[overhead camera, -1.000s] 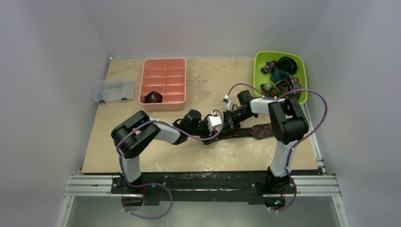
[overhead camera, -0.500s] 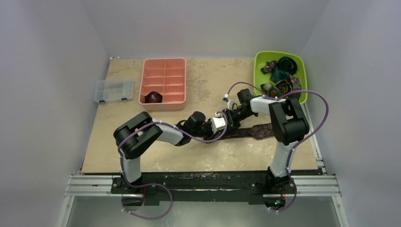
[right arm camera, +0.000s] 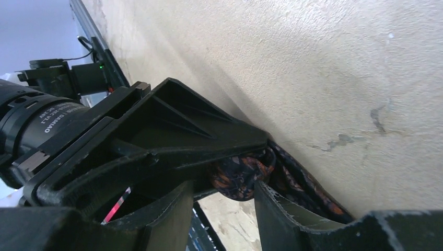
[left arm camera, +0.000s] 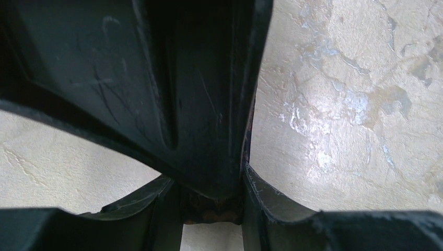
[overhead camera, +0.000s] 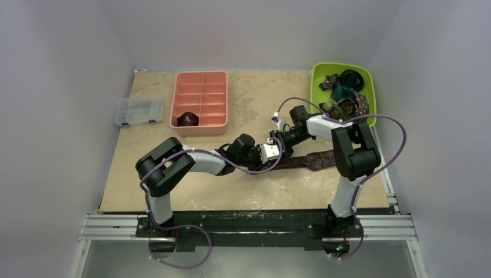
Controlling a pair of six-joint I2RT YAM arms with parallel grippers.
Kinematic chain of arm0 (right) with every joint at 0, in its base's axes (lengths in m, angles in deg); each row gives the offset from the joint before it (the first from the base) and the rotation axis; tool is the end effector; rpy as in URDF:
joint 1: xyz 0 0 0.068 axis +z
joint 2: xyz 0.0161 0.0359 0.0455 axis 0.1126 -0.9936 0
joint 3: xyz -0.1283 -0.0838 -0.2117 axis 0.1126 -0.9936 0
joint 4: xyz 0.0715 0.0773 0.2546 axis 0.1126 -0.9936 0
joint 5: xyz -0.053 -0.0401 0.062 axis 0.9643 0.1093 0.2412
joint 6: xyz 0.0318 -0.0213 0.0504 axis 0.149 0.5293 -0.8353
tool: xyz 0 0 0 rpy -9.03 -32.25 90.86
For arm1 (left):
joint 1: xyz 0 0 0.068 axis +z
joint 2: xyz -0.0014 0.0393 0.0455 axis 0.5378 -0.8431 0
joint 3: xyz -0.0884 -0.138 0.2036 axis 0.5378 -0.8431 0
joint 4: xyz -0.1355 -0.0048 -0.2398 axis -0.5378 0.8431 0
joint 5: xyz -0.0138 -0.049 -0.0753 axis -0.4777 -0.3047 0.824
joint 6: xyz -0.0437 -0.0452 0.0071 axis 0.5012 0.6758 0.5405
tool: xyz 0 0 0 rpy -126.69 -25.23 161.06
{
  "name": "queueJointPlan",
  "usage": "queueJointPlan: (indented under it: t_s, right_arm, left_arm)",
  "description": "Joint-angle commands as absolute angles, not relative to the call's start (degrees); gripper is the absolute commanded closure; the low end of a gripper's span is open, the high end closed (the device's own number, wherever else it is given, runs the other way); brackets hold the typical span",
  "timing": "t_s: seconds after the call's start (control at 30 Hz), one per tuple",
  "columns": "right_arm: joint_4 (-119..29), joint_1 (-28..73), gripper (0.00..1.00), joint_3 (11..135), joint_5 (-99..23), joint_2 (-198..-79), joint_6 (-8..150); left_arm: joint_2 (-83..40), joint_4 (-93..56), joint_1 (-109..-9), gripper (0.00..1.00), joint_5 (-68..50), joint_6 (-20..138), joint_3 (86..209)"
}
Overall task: Roll the ties
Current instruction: Roll the tie at the center of the board.
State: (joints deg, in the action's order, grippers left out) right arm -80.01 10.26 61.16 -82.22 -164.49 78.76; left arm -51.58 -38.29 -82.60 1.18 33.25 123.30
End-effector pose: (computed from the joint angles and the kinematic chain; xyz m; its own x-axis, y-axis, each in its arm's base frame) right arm 0.3184 0.1354 0.1154 -0.9367 -0.2906 -0.1953 -0.3304 0.5490 0.7677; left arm 0.2293 -0.2982 0.1008 -0.1345 0.5338 -0.8348 0.9588 0.2827 0.0263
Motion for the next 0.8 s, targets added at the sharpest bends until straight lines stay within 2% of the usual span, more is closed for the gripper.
queueJointPlan:
  t_s: [0.0, 0.13, 0.33, 0.53, 0.77]
  right_arm:
    - [-79.9, 11.5, 0.53, 62.3, -85.6, -165.8, 76.7]
    - [-79.8, 11.7, 0.64, 62.6, -84.0, -166.5, 77.6]
    - [-82.7, 11.4, 0.99, 64.0, -80.3, -169.9, 84.1]
    - [-81.3, 9.5, 1.00, 62.5, -75.8, -171.3, 84.6]
    - [-81.7, 8.0, 1.00, 61.8, -71.5, -173.3, 84.3]
  left_arm:
    - [-53.6, -31.2, -82.7, 0.62, -2.1, 31.2, 124.0]
    - [-53.5, -30.6, -82.7, 0.63, -2.2, 31.5, 124.3]
    - [-53.6, -30.3, -82.7, 0.59, -1.8, 32.1, 124.4]
    - [-52.0, -34.8, -81.6, 0.43, 0.7, 33.2, 122.1]
    - [-50.7, -48.0, -78.1, 0.33, 6.1, 35.2, 117.6]
